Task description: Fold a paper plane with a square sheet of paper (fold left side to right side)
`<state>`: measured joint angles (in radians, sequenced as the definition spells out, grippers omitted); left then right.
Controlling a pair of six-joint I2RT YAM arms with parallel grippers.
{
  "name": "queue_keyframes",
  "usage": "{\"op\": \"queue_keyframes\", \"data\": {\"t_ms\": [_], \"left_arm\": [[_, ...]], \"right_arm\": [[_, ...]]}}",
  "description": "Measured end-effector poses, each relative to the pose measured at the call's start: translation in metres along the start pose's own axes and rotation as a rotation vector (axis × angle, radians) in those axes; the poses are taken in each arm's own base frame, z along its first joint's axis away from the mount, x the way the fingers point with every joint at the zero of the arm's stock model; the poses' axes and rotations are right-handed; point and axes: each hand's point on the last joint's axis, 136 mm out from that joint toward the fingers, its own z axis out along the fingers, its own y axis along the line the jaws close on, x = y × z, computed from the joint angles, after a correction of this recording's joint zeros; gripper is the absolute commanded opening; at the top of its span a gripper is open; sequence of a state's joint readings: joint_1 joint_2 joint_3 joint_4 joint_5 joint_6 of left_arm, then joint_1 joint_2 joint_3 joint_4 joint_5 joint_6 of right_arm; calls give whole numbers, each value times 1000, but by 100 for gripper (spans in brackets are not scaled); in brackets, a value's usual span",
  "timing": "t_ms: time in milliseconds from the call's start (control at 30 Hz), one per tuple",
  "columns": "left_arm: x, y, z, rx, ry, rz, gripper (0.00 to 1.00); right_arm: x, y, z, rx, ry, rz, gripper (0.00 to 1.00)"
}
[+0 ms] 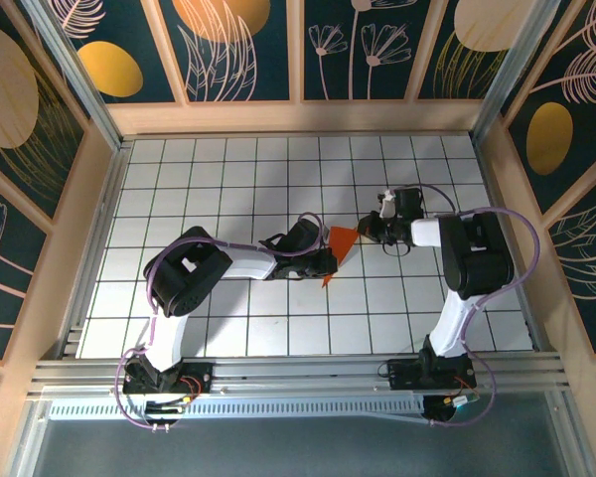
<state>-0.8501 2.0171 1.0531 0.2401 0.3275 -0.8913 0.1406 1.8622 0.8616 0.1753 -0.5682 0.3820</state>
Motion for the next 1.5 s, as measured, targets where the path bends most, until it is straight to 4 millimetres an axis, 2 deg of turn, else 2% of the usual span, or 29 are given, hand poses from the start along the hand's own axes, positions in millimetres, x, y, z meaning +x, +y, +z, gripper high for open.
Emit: {"op": "queue_keyframes", "data": {"t_ms": [100,333,467,567,700,833,933,1067,1300,1500], "left_arm": [[0,0,0,0,0,0,0],[0,0,0,1,0,0,0],[0,-1,0,3,-2,-3,0],[-1,-1,0,4,-3,-9,0],[-1,-1,0,6,-4,-13,0],[-1,-1,0,6,-5,-16,0],[-1,-1,0,7,-6,-18,0],[-1,-1,0,8,-7,-23,0],[-1,-1,0,9,-9,-27,0],[-1,0,0,7,-11,-30,0]], "right_arm": [[-2,-1,0,-11,4,8,0],[-23,-9,0,2,-35,12,0],[-38,-17,-4,31,-73,13,0],[-41,-19,-10,44,-81,13,0],[-45,-6,-28,45,-104,-18,0],[-45,16,-58,23,-153,-49,0],[-37,30,-76,-9,-166,-64,0],[-14,38,-85,-61,-131,-37,0],[30,36,-79,-114,-20,66,0],[59,55,-65,-156,60,84,0]]}}
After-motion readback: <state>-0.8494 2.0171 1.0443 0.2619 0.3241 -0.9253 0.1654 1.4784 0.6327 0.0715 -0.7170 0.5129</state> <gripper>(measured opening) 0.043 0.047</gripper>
